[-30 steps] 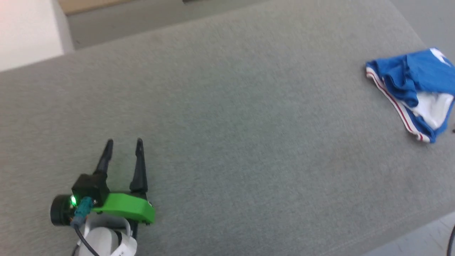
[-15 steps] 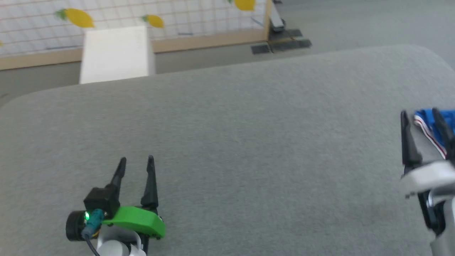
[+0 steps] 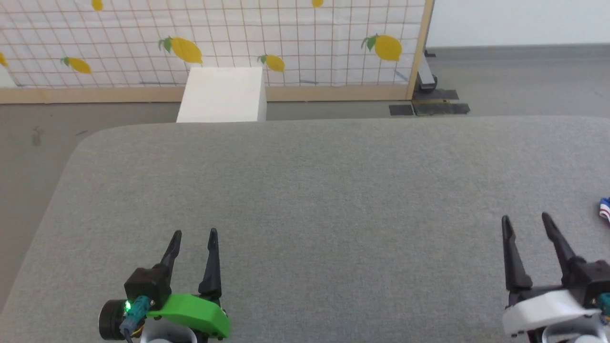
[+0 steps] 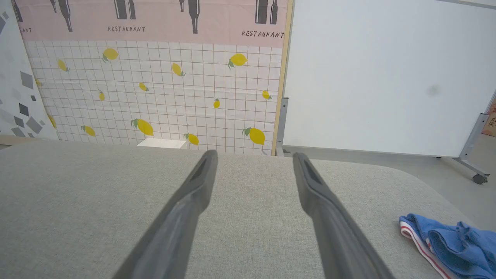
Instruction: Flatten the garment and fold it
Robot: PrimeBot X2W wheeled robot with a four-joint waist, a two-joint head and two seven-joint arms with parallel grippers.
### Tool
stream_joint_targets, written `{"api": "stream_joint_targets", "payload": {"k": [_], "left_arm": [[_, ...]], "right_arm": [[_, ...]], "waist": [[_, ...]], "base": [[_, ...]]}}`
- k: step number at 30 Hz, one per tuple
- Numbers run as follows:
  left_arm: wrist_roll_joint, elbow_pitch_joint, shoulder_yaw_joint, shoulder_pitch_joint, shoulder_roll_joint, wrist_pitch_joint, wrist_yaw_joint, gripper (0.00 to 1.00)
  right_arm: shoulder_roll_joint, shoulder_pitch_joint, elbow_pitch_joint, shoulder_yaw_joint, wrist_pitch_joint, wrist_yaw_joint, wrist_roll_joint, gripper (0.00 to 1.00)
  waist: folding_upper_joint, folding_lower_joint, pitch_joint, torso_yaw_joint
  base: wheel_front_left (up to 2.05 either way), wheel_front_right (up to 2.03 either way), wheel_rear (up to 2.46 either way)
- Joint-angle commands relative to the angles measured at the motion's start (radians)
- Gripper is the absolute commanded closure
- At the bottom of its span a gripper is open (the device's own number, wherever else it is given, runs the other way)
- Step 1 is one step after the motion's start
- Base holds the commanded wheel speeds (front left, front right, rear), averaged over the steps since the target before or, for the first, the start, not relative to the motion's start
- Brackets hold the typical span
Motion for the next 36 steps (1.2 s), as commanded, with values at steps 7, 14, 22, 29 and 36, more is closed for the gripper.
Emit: {"api": "stream_joint_targets", "payload": {"k": [7, 14, 22, 29, 36], "left_arm": [[-0.035, -0.004, -0.020, 0.026, -0.005, -0.004, 0.012, 0.00], [-0.048, -0.010, -0.031, 0.027, -0.005, -0.004, 0.021, 0.00], [-0.051, -0.006, -0.036, 0.020, -0.005, -0.004, 0.023, 0.00], [-0.056, -0.002, -0.036, 0.018, -0.005, -0.004, 0.023, 0.00], [-0.050, 0.002, -0.037, 0.018, -0.002, 0.002, 0.020, 1.00]], "right_arm": [[0.042, 0.068, -0.028, -0.012, 0.005, -0.002, -0.029, 0.00], [0.054, 0.074, -0.034, -0.014, 0.006, -0.002, -0.034, 0.00], [0.059, 0.072, -0.033, -0.015, 0.008, -0.002, -0.027, 0.00], [0.060, 0.070, -0.027, -0.013, 0.004, -0.002, -0.019, 0.00], [0.056, 0.063, -0.024, -0.013, 0.009, 0.000, -0.017, 1.00]], "waist": [[0.0056, 0.0001, -0.014, 0.007], [0.0056, 0.0001, -0.008, 0.002], [0.0056, 0.0001, -0.001, 0.002], [0.0056, 0.0001, 0.001, 0.002], [0.0000, 0.0001, -0.003, 0.002]], "base": [[0.00, 0.00, 0.00], [0.00, 0.00, 0.00], [0.00, 0.00, 0.00], [0.00, 0.00, 0.00], [0.00, 0.00, 0.00]]}}
